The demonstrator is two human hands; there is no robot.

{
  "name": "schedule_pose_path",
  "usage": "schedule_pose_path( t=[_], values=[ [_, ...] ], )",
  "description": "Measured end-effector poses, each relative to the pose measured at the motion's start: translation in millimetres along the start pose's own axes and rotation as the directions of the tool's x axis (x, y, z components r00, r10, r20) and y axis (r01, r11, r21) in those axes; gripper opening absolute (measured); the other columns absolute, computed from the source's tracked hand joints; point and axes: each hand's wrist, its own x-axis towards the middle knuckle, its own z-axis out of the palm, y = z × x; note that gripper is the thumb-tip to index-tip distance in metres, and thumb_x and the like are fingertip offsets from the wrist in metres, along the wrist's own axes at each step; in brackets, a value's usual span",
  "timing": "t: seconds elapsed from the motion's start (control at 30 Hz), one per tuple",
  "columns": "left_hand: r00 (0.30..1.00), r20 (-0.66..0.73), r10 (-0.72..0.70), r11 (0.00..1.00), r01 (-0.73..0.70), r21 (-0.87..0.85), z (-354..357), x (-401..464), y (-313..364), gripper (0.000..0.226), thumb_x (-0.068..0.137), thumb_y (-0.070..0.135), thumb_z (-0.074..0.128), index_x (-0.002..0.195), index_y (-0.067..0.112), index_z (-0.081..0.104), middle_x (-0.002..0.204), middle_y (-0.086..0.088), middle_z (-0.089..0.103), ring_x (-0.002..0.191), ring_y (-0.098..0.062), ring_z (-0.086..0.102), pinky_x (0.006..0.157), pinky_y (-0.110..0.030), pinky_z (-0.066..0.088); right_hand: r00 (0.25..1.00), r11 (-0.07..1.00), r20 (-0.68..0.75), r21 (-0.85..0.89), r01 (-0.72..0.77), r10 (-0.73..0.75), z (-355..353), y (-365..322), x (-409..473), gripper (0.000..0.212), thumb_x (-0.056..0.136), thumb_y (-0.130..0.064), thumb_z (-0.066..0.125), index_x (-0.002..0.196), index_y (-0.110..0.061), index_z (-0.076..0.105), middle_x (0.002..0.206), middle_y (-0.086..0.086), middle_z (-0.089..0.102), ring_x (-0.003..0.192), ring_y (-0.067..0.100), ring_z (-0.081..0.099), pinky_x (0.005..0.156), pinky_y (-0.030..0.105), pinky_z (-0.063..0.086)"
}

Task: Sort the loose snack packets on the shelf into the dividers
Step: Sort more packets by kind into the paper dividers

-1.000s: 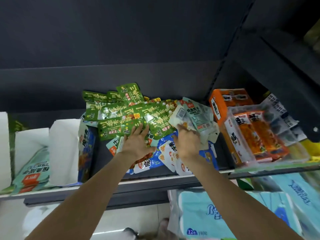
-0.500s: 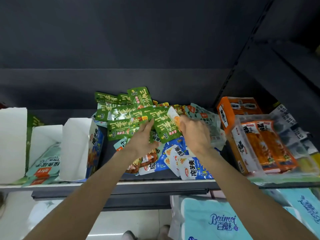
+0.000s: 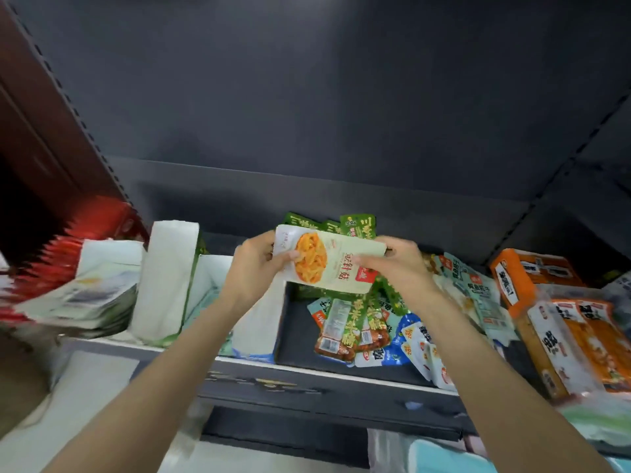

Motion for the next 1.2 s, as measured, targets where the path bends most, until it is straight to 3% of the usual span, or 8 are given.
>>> schedule_pose_path(
  t=[0.1, 0.23, 0.43, 0.57, 0.7, 0.87, 1.0, 1.2],
  values=[
    [0.997, -0.073, -0.035, 0.998, 0.030, -0.060, -59, -8, -16, 0.026, 0.082, 0.015, 0.070, 0.106, 0.016, 0.060, 0.089, 0.009, 0.068, 0.075, -0.007, 0.066, 0.063, -0.017, 0.052, 0.997, 0.990, 0.008, 0.119, 0.073, -0.075, 68, -31, -7, 0.016, 0.080, -0.007, 0.071, 0.094, -0.016, 0.068, 0.093, 0.001, 0.072, 0.082, 0.012, 0.069, 0.070, 0.025, 0.056],
    [0.982, -0.159, 0.098, 0.979, -0.067, 0.191, -154, -19, -46, 0.054, 0.076, 0.012, 0.076, 0.122, 0.020, 0.049, 0.099, 0.006, 0.059, 0.084, -0.009, 0.059, 0.073, -0.020, 0.047, 0.961, 0.962, 0.045, -0.013, 0.273, -0.272, 162, -66, -14, 0.013, 0.084, -0.007, 0.067, 0.096, -0.013, 0.069, 0.086, -0.001, 0.070, 0.073, 0.007, 0.063, 0.065, 0.024, 0.051],
    [0.935, -0.087, 0.344, 0.720, -0.203, 0.664, -259, -41, -92, 0.007, 0.079, 0.016, 0.073, 0.084, 0.018, 0.070, 0.083, 0.000, 0.069, 0.083, -0.028, 0.059, 0.072, -0.036, 0.043, 0.890, 0.835, 0.043, -0.328, 0.443, -0.455, 280, -98, -25, 0.009, 0.086, -0.021, 0.065, 0.080, -0.014, 0.069, 0.066, -0.003, 0.064, 0.063, 0.014, 0.055, 0.059, 0.034, 0.042],
    [0.988, -0.088, 0.123, 0.760, -0.037, 0.649, -292, -56, -114, 0.009, 0.082, 0.018, 0.068, 0.091, 0.016, 0.069, 0.087, -0.005, 0.072, 0.085, -0.027, 0.064, 0.072, -0.031, 0.044, 0.814, 0.587, 0.185, -0.607, 0.535, -0.551, 337, -114, -40, 0.014, 0.088, -0.023, 0.059, 0.092, -0.016, 0.070, 0.084, 0.003, 0.069, 0.081, 0.022, 0.061, 0.062, 0.030, 0.039],
    [0.999, 0.027, -0.021, 0.794, 0.000, 0.608, -312, -56, -135, 0.027, 0.087, 0.004, 0.054, 0.104, 0.017, 0.070, 0.106, -0.007, 0.071, 0.101, -0.027, 0.064, 0.089, -0.029, 0.047, 0.859, 0.452, 0.372, -0.736, 0.503, -0.350, 367, -111, -42, 0.021, 0.093, -0.033, 0.052, 0.092, -0.018, 0.068, 0.089, 0.000, 0.066, 0.084, 0.022, 0.058, 0.062, 0.028, 0.033],
    [0.981, 0.168, -0.093, 0.891, 0.007, 0.453, -312, -66, -138, 0.027, 0.096, 0.011, 0.046, 0.115, 0.012, 0.065, 0.113, -0.003, 0.066, 0.107, -0.020, 0.059, 0.083, -0.018, 0.038, 0.868, 0.626, 0.496, -0.666, 0.407, -0.037, 379, -93, -44, 0.033, 0.091, -0.037, 0.057, 0.115, -0.017, 0.065, 0.112, 0.002, 0.067, 0.095, 0.020, 0.061, 0.082, 0.033, 0.050],
    [0.937, 0.313, -0.157, 0.829, -0.047, 0.557, -303, -65, -141, 0.033, 0.099, 0.028, 0.038, 0.084, 0.014, 0.064, 0.084, -0.008, 0.064, 0.086, -0.029, 0.059, 0.073, -0.034, 0.042, 0.886, 0.617, 0.463, -0.687, 0.384, -0.036, 376, -90, -47, 0.030, 0.094, -0.036, 0.050, 0.079, -0.017, 0.067, 0.073, 0.003, 0.063, 0.066, 0.021, 0.057, 0.060, 0.032, 0.042],
    [0.907, 0.357, -0.222, 0.598, -0.162, 0.785, -299, -50, -139, 0.050, 0.100, 0.038, 0.022, 0.101, 0.013, 0.065, 0.099, -0.013, 0.065, 0.087, -0.028, 0.052, 0.075, -0.037, 0.034, 0.901, 0.697, 0.431, -0.662, 0.277, 0.050, 378, -86, -43, 0.038, 0.100, -0.037, 0.035, 0.088, -0.015, 0.063, 0.092, 0.005, 0.063, 0.086, 0.023, 0.058, 0.073, 0.031, 0.043]
  ],
)
